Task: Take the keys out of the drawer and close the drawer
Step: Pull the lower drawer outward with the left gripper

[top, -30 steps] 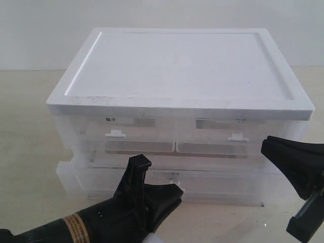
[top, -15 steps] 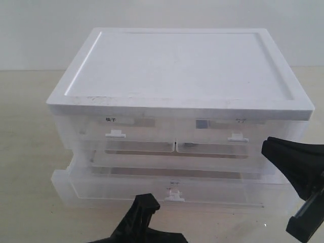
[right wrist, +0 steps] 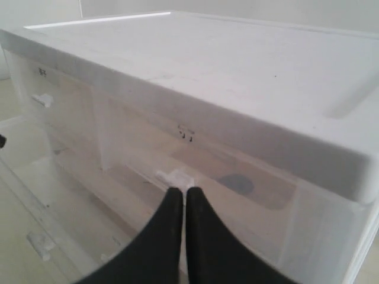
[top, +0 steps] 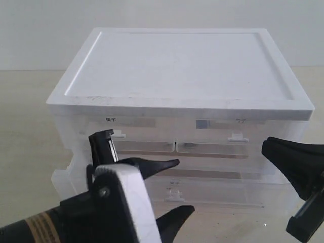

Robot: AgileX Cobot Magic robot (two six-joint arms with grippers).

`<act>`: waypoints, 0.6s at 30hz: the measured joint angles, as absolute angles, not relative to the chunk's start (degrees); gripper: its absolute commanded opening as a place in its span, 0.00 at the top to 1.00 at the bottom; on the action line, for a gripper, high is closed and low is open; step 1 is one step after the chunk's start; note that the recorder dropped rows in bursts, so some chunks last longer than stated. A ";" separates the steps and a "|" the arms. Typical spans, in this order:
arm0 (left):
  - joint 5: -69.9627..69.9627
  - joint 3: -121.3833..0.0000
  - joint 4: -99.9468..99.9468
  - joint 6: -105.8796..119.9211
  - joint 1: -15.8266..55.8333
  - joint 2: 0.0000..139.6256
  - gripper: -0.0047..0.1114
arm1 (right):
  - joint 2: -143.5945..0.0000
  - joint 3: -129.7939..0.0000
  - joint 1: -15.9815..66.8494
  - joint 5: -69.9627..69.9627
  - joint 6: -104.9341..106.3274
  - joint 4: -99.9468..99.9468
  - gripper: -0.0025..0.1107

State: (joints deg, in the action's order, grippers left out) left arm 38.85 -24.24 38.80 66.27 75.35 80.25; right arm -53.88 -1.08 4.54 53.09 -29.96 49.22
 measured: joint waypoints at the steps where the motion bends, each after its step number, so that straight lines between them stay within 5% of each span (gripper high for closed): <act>1: 34.61 -25.88 43.33 70.09 75.20 79.31 0.46 | -53.88 -1.08 4.54 53.09 -29.96 49.22 0.98; 6: 18.56 -32.34 62.57 89.78 73.14 78.14 0.56 | -53.88 -1.08 4.54 53.09 -29.96 49.22 0.98; 18: 15.63 -35.26 80.92 112.61 65.54 82.07 0.49 | -53.88 -1.08 4.54 52.29 -29.96 49.02 0.98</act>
State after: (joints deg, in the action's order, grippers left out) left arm 15.63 -35.26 80.92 112.61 65.54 82.07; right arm -53.88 -1.08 4.54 52.29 -29.96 49.02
